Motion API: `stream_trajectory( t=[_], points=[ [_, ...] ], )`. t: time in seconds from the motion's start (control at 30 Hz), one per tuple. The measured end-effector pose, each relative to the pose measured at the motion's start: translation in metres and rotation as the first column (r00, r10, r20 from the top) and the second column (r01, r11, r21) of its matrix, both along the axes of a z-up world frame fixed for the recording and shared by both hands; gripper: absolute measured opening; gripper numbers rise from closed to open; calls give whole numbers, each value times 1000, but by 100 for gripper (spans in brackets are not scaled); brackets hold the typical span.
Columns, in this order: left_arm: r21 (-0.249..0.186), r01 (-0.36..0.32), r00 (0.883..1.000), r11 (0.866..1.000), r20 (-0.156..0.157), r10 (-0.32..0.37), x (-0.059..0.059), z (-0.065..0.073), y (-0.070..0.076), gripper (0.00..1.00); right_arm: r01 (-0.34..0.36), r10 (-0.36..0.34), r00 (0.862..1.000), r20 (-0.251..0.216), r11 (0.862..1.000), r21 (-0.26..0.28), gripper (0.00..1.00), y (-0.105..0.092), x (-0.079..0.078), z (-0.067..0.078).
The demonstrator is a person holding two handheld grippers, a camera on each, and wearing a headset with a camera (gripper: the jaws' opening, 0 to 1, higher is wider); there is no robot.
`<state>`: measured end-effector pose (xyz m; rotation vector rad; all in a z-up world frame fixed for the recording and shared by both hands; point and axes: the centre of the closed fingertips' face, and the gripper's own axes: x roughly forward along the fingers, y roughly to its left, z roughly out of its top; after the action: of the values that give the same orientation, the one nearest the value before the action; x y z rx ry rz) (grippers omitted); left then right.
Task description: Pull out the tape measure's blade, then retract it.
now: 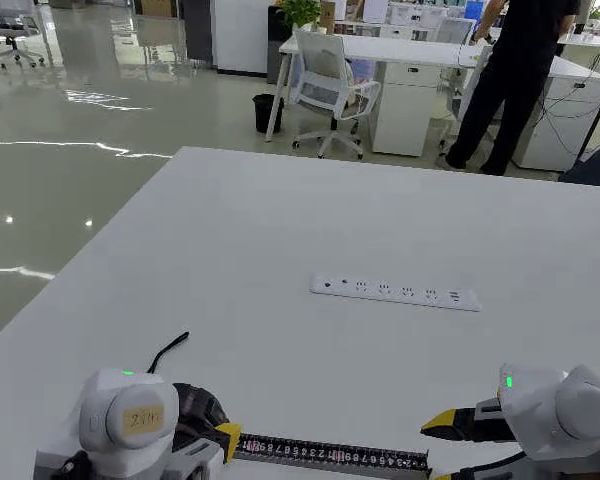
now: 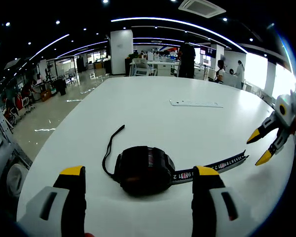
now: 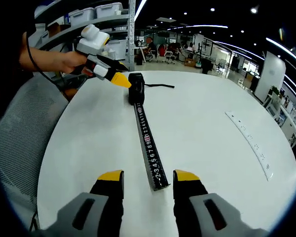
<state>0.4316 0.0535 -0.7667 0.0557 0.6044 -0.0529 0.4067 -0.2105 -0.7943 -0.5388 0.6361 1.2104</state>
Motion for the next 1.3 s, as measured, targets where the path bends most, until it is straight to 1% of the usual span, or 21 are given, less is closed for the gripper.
stream_trajectory(
  t=[0.23, 0.43, 0.67, 0.8, 0.97, 1.13, 1.3],
  points=[
    [3, -14, 1000, 1000, -7, 14, 3, -3, 2, 85, -49, 48, 999, -17, 998, -39, 37, -3, 2, -11],
    [3, -16, 1000, 1000, -18, 16, 2, -6, 2, 84, -78, 77, 997, -21, 995, -67, 31, -4, 7, -15],
    [8, -20, 999, 1000, -26, 20, 3, -9, 2, 83, -117, 114, 993, -38, 988, -100, 27, -7, 9, -24],
    [10, -26, 999, 1000, -25, 26, 4, -9, 3, 82, -130, 127, 991, -41, 986, -104, 25, -7, 11, -25],
    [9, -30, 999, 1000, -28, 30, 5, -10, 3, 82, -149, 144, 988, -60, 983, -107, 19, -8, 11, -29],
    [7, -35, 999, 999, -29, 36, 7, -11, 3, 81, -149, 144, 988, -56, 983, -111, 16, -8, 14, -32],
    [6, -45, 998, 999, -32, 45, 8, -12, 3, 81, -159, 154, 987, -55, 981, -109, 15, -8, 13, -32]
  ],
)
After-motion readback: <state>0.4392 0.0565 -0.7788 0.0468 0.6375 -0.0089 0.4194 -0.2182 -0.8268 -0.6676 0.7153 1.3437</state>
